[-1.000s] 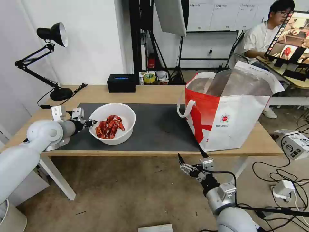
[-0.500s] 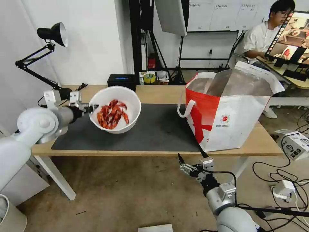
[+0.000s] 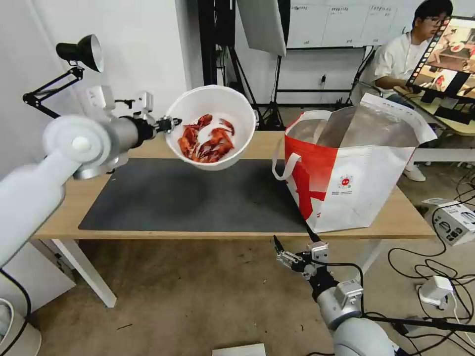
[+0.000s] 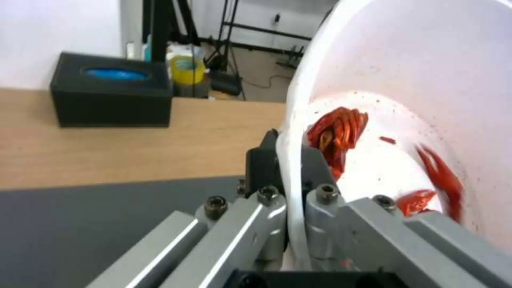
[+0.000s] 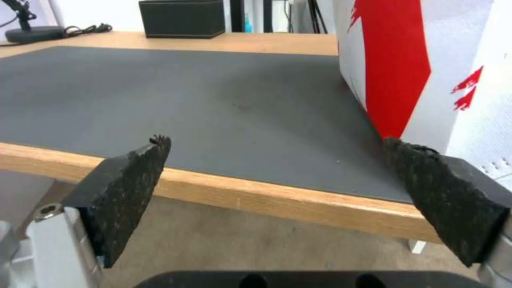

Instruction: Pick up the trash from the table and place it into the takeout bag.

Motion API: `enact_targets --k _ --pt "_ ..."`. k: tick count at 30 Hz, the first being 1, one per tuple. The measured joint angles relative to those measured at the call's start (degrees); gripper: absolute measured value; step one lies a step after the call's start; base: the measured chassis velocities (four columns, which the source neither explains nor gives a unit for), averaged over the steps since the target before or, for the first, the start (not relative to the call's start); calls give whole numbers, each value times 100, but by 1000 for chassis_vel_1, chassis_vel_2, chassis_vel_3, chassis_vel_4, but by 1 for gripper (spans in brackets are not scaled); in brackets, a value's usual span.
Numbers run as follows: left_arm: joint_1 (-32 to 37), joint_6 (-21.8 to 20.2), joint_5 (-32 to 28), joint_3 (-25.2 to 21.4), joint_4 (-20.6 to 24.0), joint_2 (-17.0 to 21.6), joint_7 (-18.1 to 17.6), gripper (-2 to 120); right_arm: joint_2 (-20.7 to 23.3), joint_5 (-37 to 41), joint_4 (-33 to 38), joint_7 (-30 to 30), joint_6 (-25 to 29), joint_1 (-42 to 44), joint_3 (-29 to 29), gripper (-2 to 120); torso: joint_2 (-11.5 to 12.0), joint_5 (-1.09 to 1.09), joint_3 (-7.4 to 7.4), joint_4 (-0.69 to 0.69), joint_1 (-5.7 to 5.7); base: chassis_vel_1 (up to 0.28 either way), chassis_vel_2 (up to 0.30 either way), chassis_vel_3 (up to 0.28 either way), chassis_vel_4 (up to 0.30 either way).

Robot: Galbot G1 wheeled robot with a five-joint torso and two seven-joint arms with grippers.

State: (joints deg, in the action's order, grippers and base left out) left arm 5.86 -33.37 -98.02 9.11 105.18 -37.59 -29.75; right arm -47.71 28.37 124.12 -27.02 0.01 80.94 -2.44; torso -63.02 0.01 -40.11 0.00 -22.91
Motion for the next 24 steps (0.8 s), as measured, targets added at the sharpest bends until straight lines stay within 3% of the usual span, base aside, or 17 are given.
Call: enact_targets --k 7,16,22,24 --pt "-873 16 -273 537 -218 -366 -200 0 0 0 0 0 0 0 0 100 0 0 0 -1 0 0 0 0 0" --pt "-1483 125 -339 977 -559 -958 -319 0 0 0 0 0 0 0 0 100 0 0 0 0 0 0 0 0 0" --pt "-1933 261 -343 1504 -1105 -1933 -502 0 0 0 0 0 0 0 0 100 1 1 0 -1 -1 0 0 0 0" --pt "-1981 298 -333 1578 -1173 -2053 -531 0 0 0 0 -1 0 0 0 100 0 2 0 -1 -1 0 0 0 0"
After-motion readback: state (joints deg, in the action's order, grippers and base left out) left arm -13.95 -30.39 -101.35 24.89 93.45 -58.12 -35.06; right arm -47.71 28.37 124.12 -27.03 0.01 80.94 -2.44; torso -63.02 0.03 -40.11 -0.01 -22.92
